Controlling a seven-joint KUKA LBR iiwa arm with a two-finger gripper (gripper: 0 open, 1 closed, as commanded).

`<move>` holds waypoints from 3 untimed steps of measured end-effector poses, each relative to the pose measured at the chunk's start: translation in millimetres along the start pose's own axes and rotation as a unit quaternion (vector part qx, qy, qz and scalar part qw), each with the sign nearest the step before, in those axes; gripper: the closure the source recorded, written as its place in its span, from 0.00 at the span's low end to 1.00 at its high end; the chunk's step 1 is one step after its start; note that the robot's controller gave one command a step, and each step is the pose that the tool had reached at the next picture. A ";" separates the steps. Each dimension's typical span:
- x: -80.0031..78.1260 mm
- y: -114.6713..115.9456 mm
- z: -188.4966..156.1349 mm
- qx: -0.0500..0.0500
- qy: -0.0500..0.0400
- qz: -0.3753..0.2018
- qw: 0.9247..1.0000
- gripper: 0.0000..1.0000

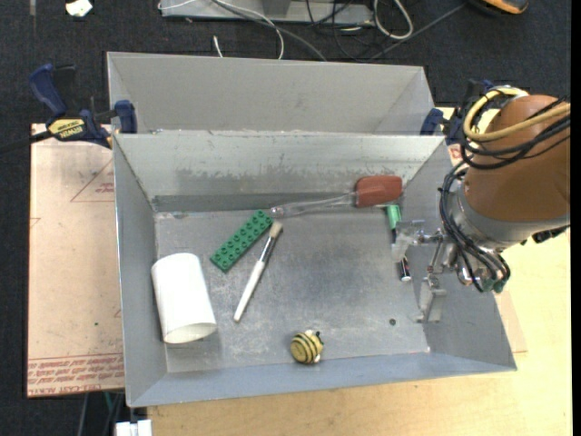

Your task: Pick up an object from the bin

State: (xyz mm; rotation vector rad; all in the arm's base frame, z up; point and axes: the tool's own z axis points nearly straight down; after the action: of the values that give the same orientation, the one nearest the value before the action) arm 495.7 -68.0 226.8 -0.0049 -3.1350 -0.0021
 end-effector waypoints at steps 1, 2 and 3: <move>-1.5 0.3 -3.7 0.001 -0.004 -0.002 1.000 0.00; -42.8 -20.3 71.6 0.001 -0.006 -0.001 1.000 0.00; -86.6 -24.1 158.5 0.001 -0.005 -0.044 0.999 0.00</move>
Offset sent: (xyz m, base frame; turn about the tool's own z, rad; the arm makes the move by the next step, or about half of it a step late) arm 0.0806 -0.0415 -0.1568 -0.0067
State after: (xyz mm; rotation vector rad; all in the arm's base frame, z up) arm 581.1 -92.2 67.7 0.1327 -3.1432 -0.0007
